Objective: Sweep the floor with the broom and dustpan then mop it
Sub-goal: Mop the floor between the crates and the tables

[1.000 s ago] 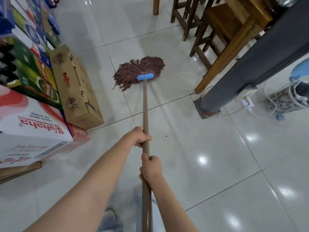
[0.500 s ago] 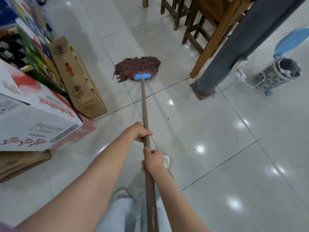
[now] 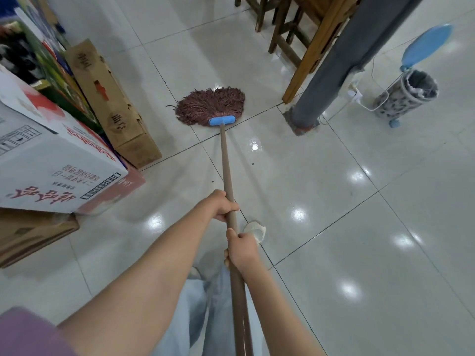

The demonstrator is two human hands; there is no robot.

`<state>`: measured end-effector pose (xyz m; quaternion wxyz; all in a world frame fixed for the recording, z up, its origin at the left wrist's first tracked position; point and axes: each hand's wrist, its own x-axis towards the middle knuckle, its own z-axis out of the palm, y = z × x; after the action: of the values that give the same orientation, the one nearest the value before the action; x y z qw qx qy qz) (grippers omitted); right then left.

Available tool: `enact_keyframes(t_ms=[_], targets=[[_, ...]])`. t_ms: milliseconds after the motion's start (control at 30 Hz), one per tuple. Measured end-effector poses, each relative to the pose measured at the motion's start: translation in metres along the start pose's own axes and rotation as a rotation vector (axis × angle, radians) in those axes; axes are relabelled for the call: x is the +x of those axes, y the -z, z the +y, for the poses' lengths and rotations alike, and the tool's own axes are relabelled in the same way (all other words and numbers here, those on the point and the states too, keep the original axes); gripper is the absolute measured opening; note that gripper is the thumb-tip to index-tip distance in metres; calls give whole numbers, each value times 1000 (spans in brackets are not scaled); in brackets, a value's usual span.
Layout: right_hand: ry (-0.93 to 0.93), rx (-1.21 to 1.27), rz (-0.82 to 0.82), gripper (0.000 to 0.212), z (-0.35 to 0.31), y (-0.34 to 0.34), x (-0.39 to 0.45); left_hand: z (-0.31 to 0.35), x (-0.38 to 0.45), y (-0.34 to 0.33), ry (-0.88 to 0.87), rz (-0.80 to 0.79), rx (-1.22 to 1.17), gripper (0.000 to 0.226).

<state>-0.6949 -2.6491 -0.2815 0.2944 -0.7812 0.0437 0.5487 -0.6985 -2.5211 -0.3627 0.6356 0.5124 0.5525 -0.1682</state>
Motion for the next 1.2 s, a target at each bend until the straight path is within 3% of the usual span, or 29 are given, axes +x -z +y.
enact_keyframes(t_ms=[267, 567, 967, 1200], targets=[[-16, 36, -33, 26, -34, 15, 21, 34, 18, 5, 19, 11, 29, 38], [38, -140, -64, 27, -122, 49, 62, 114, 55, 23, -2, 35, -130, 11], [82, -220, -169, 26, -273, 118, 128, 255, 112, 41, -4, 102, -324, 20], [123, -325, -190, 26, -337, 112, 170, 303, 154, 78, 5, 144, -328, 8]])
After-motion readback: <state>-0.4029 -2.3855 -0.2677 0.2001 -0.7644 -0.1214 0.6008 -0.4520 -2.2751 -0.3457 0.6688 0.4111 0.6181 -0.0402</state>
